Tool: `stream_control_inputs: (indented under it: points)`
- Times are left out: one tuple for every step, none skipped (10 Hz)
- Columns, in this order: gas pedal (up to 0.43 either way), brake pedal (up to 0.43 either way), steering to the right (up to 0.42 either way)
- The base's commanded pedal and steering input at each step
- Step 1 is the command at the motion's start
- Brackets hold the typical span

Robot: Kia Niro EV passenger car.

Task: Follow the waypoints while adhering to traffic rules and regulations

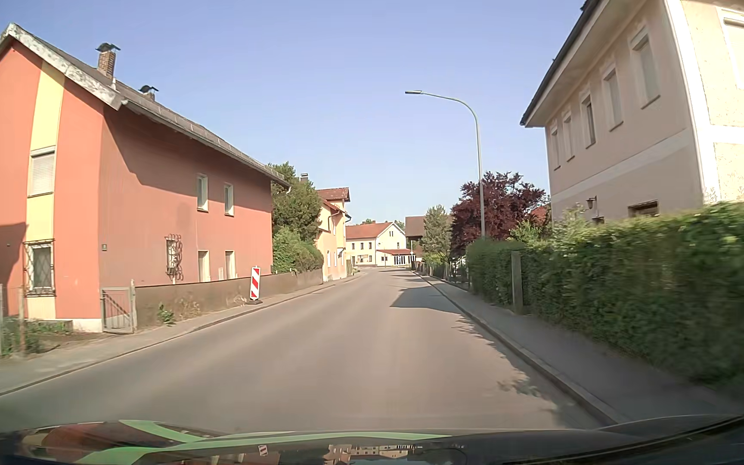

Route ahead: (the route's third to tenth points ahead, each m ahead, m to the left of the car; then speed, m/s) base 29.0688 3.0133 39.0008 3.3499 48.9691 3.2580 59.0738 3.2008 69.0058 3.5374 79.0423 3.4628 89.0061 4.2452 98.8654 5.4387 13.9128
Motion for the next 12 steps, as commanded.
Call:
stream_control_inputs:
  points:
    - [0.028, 0.000, -0.009]
    - [0.028, 0.000, -0.005]
    - [0.028, 0.000, -0.003]
    - [0.028, 0.000, -0.003]
    - [0.028, 0.000, -0.003]
    - [0.028, 0.000, -0.002]
    - [0.028, 0.000, -0.002]
    - [0.028, 0.000, -0.002]
    - [0.028, 0.000, -0.002]
    - [0.028, 0.000, -0.002]
    - [0.039, 0.000, -0.002]
    - [0.047, 0.000, -0.001]
